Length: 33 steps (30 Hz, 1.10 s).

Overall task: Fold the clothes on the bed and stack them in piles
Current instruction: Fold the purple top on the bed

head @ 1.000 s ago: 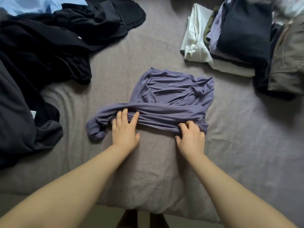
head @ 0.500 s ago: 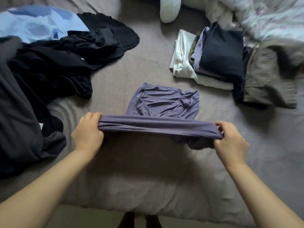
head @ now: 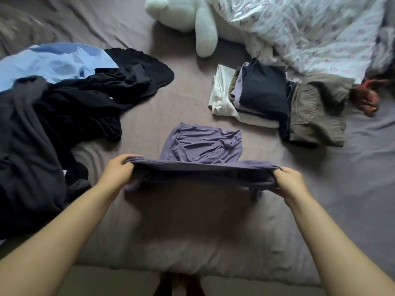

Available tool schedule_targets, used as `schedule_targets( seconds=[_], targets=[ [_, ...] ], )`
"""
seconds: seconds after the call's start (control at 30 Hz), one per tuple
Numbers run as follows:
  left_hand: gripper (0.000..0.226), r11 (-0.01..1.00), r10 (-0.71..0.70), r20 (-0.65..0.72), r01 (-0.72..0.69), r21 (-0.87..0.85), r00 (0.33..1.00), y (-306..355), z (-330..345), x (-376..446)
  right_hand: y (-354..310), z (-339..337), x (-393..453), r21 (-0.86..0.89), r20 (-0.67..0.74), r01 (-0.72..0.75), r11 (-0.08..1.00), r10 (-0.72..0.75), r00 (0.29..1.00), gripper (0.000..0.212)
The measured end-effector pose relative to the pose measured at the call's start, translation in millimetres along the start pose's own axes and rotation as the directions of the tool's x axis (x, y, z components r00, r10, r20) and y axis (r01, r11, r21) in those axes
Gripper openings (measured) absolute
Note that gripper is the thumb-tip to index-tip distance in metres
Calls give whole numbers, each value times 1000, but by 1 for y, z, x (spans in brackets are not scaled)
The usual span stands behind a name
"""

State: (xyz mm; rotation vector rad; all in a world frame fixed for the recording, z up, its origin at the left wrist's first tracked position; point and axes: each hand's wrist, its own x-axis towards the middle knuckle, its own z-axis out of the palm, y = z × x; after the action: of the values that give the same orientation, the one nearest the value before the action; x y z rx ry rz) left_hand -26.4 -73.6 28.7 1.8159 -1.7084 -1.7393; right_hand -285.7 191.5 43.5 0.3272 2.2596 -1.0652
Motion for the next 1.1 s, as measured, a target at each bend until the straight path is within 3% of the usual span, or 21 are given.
schedule_targets(
  seconds=[0.07, 0.13, 0.2, 0.3, 0.37, 0.5, 0.6, 0.7, 0.83, 0.93, 1.03, 1.1],
  targets=[
    [39, 978, -128, -25, 122, -170, 991, 4, -1, 0, -2, -6, -3, -74, 2, 29, 997, -29, 1000, 12],
    [39, 978, -167, -102, 152, -141, 981, 2, -5, -1, -1, -15, -6, -333, -69, 154, 930, -187, 980, 9],
    [42, 995, -91, -166, 82, -62, 982, -4, -9, -5, 0, -22, -11, -522, -47, 230, 822, -296, 954, 11],
    [37, 995, 73, -118, -65, 70, 990, -14, -11, -14, 6, -25, -16, -489, 142, 326, 809, -295, 945, 13],
    [27, 974, 134, -34, -125, 188, 990, -20, -12, -19, 11, -26, -17, -499, 188, 377, 781, -327, 926, 18],
    [14, 896, 239, 37, -235, 378, 970, -29, -12, -28, 22, -27, -18, -348, 63, 299, 888, -296, 953, 45],
    [15, 818, 331, -45, -262, 512, 943, -33, -13, -34, 26, -28, -24, -228, 24, 260, 938, -262, 965, 49],
    [16, 856, 327, -147, -227, 465, 933, -32, -15, -41, 27, -28, -35, -233, 100, 351, 907, -336, 936, 42],
    [26, 954, 265, -272, -210, 214, 925, -28, -12, -43, 31, -21, -40, -202, 146, 376, 904, -351, 925, 23],
    [18, 916, 261, -324, -128, 379, 909, -28, -14, -40, 33, -18, -40, -244, 182, 448, 860, -413, 892, 6],
    [31, 880, 234, -291, -75, 470, 928, -25, -17, -38, 32, -20, -39, -357, 296, 486, 798, -397, 869, 27],
    [39, 849, 294, -179, -170, 501, 939, -26, -18, -36, 33, -22, -37, -423, 360, 515, 746, -383, 851, 36]
  ],
)
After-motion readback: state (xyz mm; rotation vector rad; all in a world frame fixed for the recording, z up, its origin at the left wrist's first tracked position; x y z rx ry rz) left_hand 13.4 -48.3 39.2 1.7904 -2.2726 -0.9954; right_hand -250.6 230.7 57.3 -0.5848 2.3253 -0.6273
